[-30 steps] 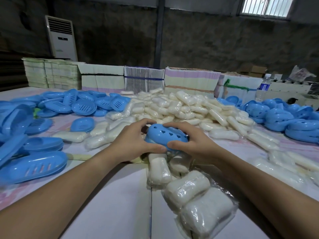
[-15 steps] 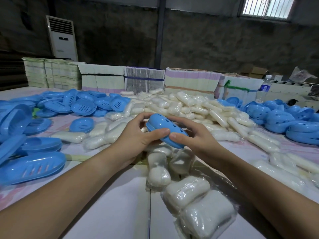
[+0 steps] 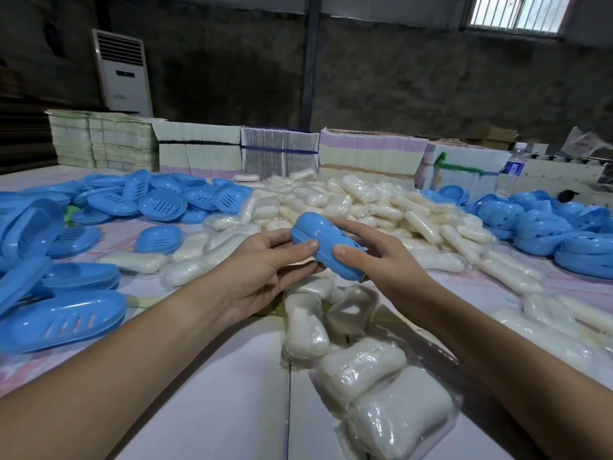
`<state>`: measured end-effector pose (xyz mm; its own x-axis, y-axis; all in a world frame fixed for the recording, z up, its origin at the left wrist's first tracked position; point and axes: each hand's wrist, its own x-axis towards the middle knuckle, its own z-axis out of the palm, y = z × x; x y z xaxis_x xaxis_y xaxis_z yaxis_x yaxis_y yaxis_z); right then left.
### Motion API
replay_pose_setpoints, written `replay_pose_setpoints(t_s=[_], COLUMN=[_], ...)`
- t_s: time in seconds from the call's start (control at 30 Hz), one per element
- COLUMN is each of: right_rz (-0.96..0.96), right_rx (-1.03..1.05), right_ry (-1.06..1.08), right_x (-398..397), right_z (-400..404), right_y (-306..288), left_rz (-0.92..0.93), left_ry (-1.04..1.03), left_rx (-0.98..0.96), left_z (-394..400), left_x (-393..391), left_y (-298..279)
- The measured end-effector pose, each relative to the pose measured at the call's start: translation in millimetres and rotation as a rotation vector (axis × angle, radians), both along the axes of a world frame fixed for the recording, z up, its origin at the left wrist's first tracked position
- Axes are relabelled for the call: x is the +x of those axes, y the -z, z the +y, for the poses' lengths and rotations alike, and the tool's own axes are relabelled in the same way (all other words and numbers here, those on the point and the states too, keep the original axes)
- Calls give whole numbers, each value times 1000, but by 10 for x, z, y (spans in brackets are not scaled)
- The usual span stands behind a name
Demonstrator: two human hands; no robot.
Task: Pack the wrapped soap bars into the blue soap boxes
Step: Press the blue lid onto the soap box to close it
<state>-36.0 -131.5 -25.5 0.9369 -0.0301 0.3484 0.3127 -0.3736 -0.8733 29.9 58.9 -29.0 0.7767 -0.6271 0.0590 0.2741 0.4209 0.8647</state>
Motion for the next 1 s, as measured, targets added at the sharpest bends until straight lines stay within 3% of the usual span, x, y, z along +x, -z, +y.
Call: replay_pose_setpoints(t_s=[0.23,1.0], right_rz=[43,-104], right_rx=[-138,-29], right_ry=[-2,13], right_x=[3,-45], right_z=[-29,70], right_y=[-37,-20], left_rz=[9,80], left_ry=[47,25], left_rx=[98,-4], left_z=[29,-9], left_x=[-11,-86], left_y=[5,-57])
